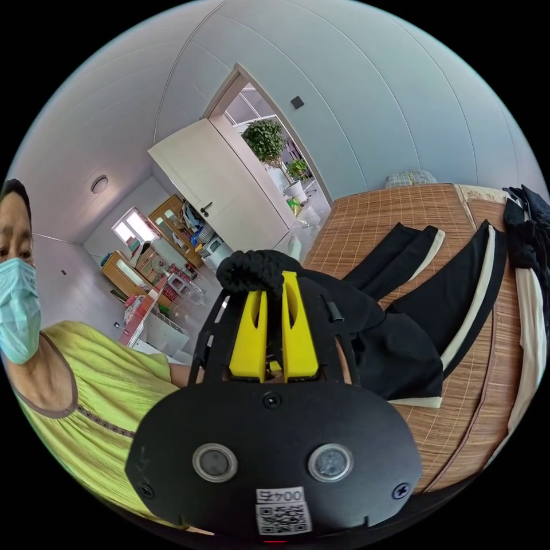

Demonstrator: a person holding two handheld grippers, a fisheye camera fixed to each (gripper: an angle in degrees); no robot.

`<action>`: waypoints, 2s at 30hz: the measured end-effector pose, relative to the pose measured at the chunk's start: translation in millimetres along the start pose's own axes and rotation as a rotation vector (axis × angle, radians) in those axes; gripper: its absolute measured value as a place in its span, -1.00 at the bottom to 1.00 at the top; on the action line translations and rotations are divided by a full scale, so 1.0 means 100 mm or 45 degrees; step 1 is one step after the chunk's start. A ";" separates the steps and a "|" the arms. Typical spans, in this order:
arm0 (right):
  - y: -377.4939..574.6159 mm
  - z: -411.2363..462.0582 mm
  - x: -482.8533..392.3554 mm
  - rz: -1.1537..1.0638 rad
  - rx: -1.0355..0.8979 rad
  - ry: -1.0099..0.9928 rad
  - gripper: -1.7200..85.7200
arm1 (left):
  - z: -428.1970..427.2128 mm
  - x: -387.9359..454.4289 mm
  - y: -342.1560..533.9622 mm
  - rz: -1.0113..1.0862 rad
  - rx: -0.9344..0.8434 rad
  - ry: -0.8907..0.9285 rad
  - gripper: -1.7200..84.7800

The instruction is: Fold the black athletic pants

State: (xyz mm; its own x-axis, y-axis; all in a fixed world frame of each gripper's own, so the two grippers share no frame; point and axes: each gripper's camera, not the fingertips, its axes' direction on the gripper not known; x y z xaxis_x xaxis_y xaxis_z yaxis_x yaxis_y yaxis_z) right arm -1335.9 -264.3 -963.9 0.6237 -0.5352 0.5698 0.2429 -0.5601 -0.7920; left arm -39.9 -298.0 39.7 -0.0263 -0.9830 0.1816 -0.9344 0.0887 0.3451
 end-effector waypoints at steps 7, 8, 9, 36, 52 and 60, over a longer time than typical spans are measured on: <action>0.19 -0.45 0.22 0.089 0.157 0.106 -0.85 | -0.72 0.01 0.04 0.157 0.113 0.238 -0.88; 0.30 -0.59 0.27 0.117 0.194 0.172 -0.85 | -0.83 0.03 0.02 0.183 0.129 0.273 -0.88; 0.36 -0.67 0.30 0.135 0.207 0.203 -0.85 | -1.08 0.09 -0.04 0.245 0.169 0.364 -0.87; -2.89 -1.26 -0.32 0.070 0.317 0.122 -0.86 | -3.68 -2.78 -3.44 0.039 0.474 0.076 -0.93; -3.29 -2.47 0.06 0.154 0.458 0.159 -0.85 | -2.80 -0.28 -4.06 0.496 0.064 -0.432 -0.97; -1.12 -1.63 2.47 0.778 0.165 -0.041 -0.85 | 0.20 1.43 -2.34 0.698 -0.343 -0.304 -0.96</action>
State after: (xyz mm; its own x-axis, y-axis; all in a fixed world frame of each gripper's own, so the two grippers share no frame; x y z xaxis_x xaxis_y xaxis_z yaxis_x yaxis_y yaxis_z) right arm -1330.1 -436.8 -698.1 0.6998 -0.7143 0.0001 -0.0777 -0.0763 -0.9941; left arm 168.3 -462.3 -33.3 -0.5807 -0.7897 0.1979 -0.6424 0.5938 0.4845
